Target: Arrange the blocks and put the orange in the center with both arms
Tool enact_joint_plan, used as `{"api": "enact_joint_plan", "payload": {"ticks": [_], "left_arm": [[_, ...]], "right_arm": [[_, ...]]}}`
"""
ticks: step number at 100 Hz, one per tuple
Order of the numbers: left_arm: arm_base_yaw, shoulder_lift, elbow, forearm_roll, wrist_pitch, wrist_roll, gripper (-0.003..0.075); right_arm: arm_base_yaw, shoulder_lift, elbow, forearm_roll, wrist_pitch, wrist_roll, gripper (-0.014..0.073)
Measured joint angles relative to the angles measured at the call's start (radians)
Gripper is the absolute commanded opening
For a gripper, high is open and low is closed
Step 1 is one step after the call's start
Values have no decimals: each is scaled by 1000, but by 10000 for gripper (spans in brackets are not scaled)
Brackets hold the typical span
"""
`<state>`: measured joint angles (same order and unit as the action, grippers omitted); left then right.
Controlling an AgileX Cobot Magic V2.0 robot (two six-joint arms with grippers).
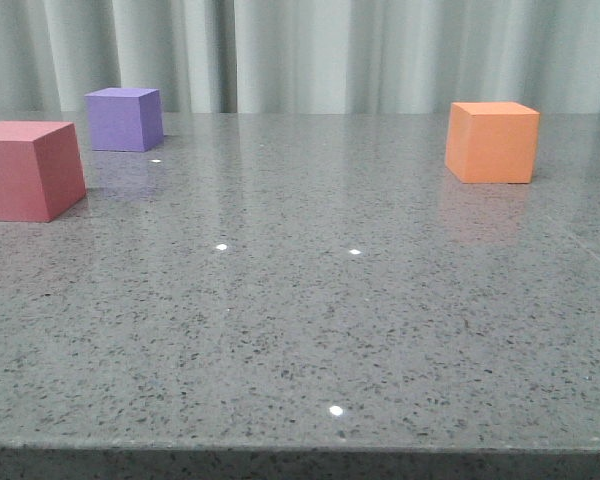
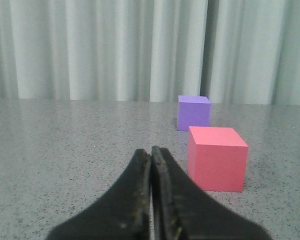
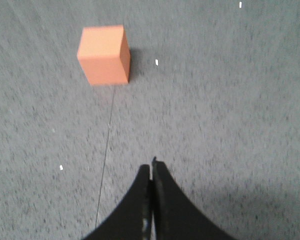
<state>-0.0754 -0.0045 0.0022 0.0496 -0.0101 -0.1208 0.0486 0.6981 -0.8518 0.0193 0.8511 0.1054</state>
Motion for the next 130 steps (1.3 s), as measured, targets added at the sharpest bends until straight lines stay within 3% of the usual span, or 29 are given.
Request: {"api": "enact_joint_plan", "payload": {"ticks": [7, 14, 26, 31, 41, 75, 101, 130], "left_arm": [[0, 0, 0, 0, 0, 0, -20], [0, 0, 0, 0, 0, 0, -20], [0, 0, 0, 0, 0, 0, -20], [0, 0, 0, 0, 0, 0, -20], [0, 0, 0, 0, 0, 0, -20], [0, 0, 0, 0, 0, 0, -20], [0, 0, 0, 0, 0, 0, -20], [0, 0, 0, 0, 0, 0, -20]], "right_arm": [[0, 9, 0, 0, 38, 0, 66], [0, 11, 0, 0, 74, 0, 213], [0, 11, 0, 0, 118, 0, 569], [0, 11, 0, 0, 125, 0, 671], [0, 11, 0, 0, 125, 0, 631], [0, 47, -20, 89, 47, 0, 633], [5, 276, -141, 120, 8, 0, 633], [118, 572, -360, 69, -42, 0, 633]]}}
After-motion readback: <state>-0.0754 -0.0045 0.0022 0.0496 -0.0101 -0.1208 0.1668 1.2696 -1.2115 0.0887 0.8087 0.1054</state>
